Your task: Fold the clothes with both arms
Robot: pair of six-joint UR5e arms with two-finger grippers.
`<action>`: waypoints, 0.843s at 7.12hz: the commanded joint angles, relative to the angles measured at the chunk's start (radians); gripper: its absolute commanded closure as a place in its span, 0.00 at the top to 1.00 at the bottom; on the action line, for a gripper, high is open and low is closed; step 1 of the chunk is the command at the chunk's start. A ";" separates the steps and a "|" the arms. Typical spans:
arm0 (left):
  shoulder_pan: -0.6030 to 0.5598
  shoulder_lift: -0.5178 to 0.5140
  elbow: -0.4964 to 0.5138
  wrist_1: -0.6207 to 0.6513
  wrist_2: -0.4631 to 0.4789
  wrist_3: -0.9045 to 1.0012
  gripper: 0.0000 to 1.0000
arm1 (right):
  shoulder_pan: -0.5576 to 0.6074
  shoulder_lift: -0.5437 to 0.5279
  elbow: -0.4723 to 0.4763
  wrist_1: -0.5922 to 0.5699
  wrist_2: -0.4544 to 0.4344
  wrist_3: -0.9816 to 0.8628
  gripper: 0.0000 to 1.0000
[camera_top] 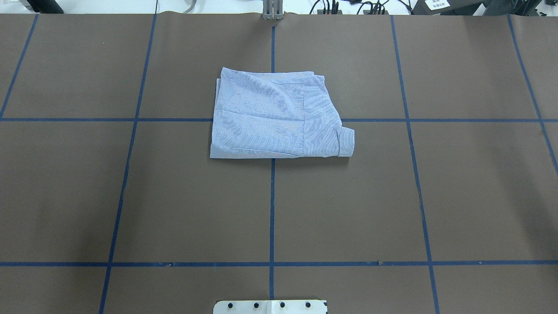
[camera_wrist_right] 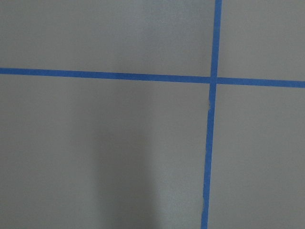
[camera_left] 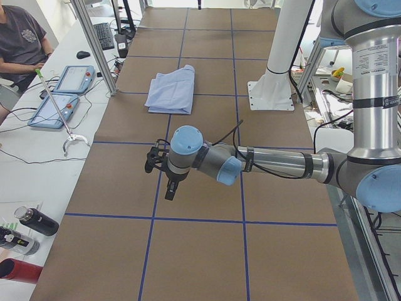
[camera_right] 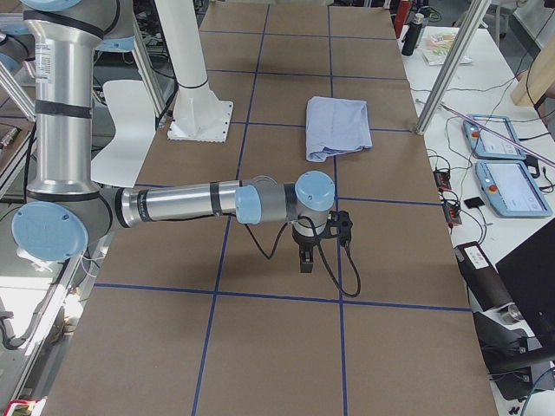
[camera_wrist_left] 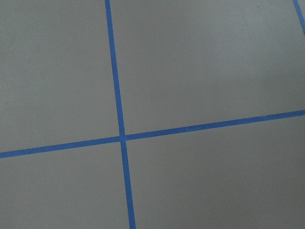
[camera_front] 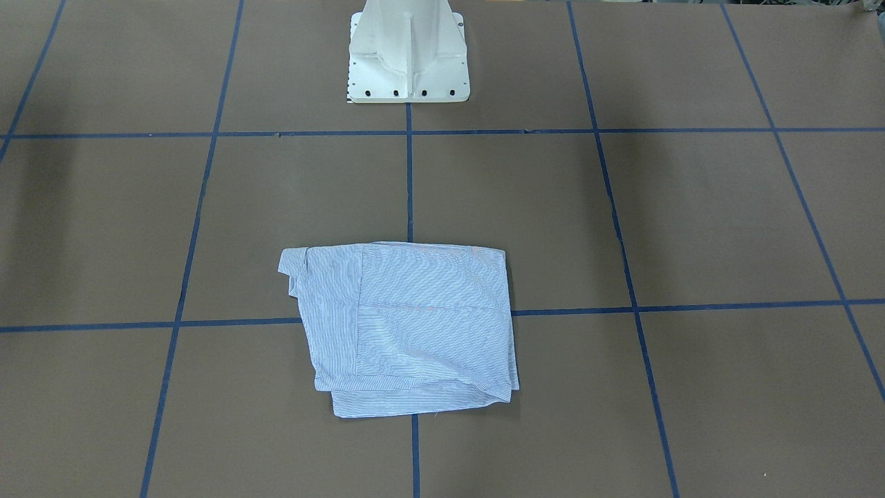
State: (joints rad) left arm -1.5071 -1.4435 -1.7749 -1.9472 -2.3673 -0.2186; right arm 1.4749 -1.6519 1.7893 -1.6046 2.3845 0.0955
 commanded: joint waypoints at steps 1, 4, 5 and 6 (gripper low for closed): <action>0.001 0.000 -0.032 0.002 0.002 -0.001 1.00 | -0.001 0.003 -0.001 0.000 -0.019 0.001 1.00; 0.001 0.002 -0.032 -0.001 -0.007 -0.001 1.00 | -0.001 0.000 0.001 0.000 -0.033 0.004 1.00; 0.001 0.002 -0.034 -0.001 -0.007 -0.001 1.00 | -0.001 -0.003 -0.001 -0.002 -0.031 0.009 1.00; 0.001 0.017 -0.040 -0.001 -0.007 -0.001 1.00 | 0.001 0.000 0.001 -0.002 -0.030 0.009 1.00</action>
State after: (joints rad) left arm -1.5064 -1.4387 -1.8092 -1.9480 -2.3743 -0.2193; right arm 1.4743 -1.6531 1.7897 -1.6055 2.3536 0.1022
